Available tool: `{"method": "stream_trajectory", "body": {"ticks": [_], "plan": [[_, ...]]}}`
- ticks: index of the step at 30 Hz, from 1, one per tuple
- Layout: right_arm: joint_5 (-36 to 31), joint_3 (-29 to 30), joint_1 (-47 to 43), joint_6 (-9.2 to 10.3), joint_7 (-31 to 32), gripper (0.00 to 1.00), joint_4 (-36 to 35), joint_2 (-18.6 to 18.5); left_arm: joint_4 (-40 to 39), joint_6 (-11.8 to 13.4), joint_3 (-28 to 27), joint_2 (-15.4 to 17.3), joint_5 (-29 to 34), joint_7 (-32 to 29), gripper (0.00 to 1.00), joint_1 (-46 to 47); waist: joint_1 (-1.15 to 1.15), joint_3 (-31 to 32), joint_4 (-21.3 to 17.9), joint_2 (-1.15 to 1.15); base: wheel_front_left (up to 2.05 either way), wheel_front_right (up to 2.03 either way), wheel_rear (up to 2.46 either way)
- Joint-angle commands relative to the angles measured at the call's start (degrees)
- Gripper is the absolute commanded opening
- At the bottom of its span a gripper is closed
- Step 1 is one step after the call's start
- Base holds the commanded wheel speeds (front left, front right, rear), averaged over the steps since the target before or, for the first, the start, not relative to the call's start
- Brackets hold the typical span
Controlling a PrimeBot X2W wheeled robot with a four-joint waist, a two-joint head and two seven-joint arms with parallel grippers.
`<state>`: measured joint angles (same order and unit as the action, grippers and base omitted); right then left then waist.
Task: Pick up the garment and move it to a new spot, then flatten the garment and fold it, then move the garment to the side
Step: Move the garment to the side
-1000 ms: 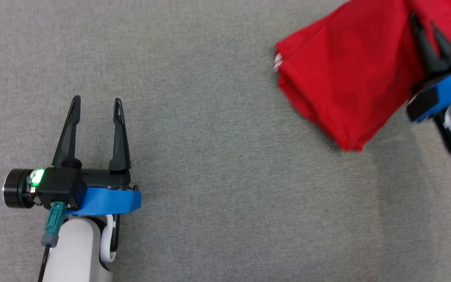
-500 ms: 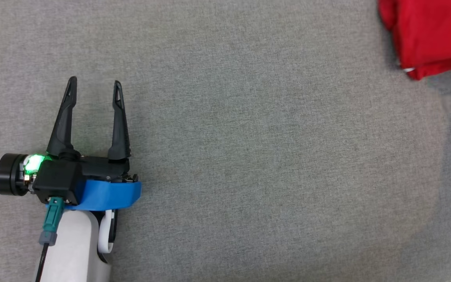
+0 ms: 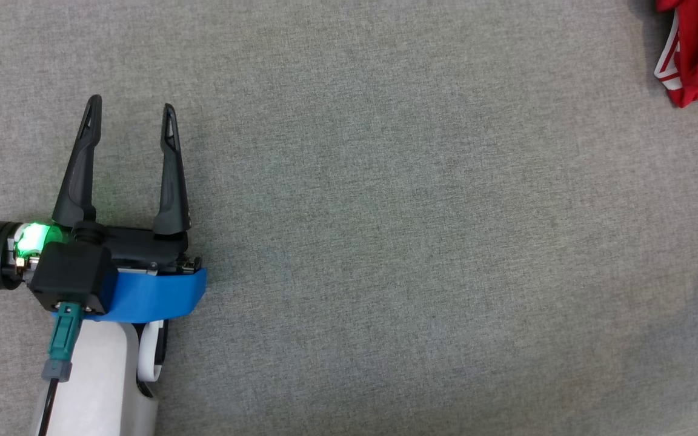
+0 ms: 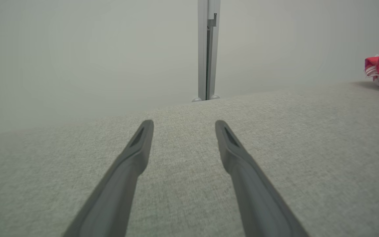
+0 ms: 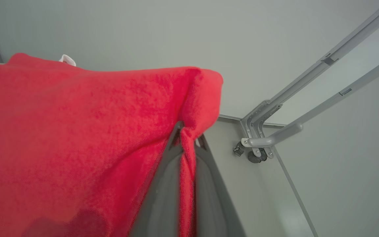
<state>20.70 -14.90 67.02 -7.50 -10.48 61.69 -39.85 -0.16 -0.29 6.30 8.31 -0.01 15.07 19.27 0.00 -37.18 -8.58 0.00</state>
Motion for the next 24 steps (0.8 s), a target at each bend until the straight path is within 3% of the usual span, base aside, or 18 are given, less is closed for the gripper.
{"method": "stream_trajectory", "body": {"ticks": [1,10,14,17,24], "plan": [[-0.26,-0.17,1.49,0.01,-0.48,1.00,0.55,0.52,0.47,0.30,-0.10,0.36,0.03,0.10,1.00,0.93,0.00,-0.22,0.06,0.00,0.00,0.00,0.00],[-3.06,-0.43,4.23,0.01,-2.92,1.00,5.46,1.24,1.24,0.99,-0.21,0.55,-0.58,0.03,1.00,0.42,0.00,0.54,0.59,0.00,0.00,0.00,0.00],[-4.43,-0.50,3.68,0.01,-4.40,1.00,4.48,2.41,1.52,1.29,-0.50,0.25,-1.34,0.05,1.00,-0.65,0.00,3.00,0.88,0.00,0.00,0.00,0.00],[-4.46,0.37,1.51,0.01,-4.70,1.00,1.78,3.92,2.05,1.53,-0.91,-0.02,-2.06,0.09,1.00,-1.83,0.00,5.51,1.20,0.00,0.00,0.00,0.00],[-2.93,6.36,-8.13,0.01,-4.74,1.00,-12.69,9.01,2.96,2.03,-2.20,-0.48,-3.60,0.11,1.00,-5.27,0.00,11.51,2.07,0.00,0.00,0.00,0.00]]}}
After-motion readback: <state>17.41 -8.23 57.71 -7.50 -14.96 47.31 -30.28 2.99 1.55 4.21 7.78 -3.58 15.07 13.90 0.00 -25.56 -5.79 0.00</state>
